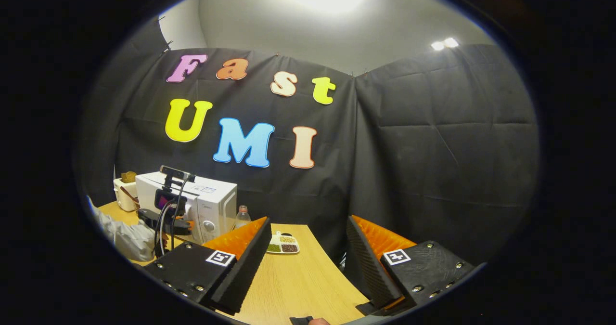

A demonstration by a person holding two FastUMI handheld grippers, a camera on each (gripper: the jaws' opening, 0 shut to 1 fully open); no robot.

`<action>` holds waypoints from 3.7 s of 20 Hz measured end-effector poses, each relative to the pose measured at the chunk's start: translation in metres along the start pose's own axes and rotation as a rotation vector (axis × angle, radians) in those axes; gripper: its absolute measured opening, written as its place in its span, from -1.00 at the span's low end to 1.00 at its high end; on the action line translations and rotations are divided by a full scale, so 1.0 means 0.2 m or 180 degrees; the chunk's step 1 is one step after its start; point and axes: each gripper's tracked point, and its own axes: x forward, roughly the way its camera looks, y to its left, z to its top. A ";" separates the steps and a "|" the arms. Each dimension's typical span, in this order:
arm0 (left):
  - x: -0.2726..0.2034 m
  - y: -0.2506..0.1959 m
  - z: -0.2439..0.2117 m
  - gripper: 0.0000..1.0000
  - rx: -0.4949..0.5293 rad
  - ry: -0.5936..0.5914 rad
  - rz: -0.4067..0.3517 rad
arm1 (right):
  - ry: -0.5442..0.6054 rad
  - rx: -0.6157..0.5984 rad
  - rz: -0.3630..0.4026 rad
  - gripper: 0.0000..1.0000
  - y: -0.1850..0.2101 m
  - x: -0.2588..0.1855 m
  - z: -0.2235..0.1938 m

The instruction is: Open the microwave oven with the left hand, put the food in, and close the microwave oven.

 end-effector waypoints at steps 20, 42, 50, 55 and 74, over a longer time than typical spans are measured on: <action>-0.76 0.38 -0.30 -0.46 -0.0081 0.0059 -0.0013 | -0.0184 0.0063 0.1281 0.92 0.74 0.10 0.09; -1.27 1.36 -0.57 0.78 -0.0538 0.0057 0.0626 | -0.0144 -0.0052 0.1795 0.92 1.30 -0.02 0.09; -1.31 1.59 -0.61 0.99 -0.0473 0.0064 0.0400 | 0.0054 -0.0148 0.1969 0.93 1.52 -0.08 -0.01; -1.31 1.63 -0.62 1.00 -0.0452 0.0092 0.0372 | 0.0389 -0.0455 0.2169 0.93 1.54 -0.02 -0.17; -1.96 1.66 -0.56 0.99 -0.0726 -0.0173 0.1181 | 0.1939 -0.2144 0.3885 0.94 1.54 -0.07 -1.14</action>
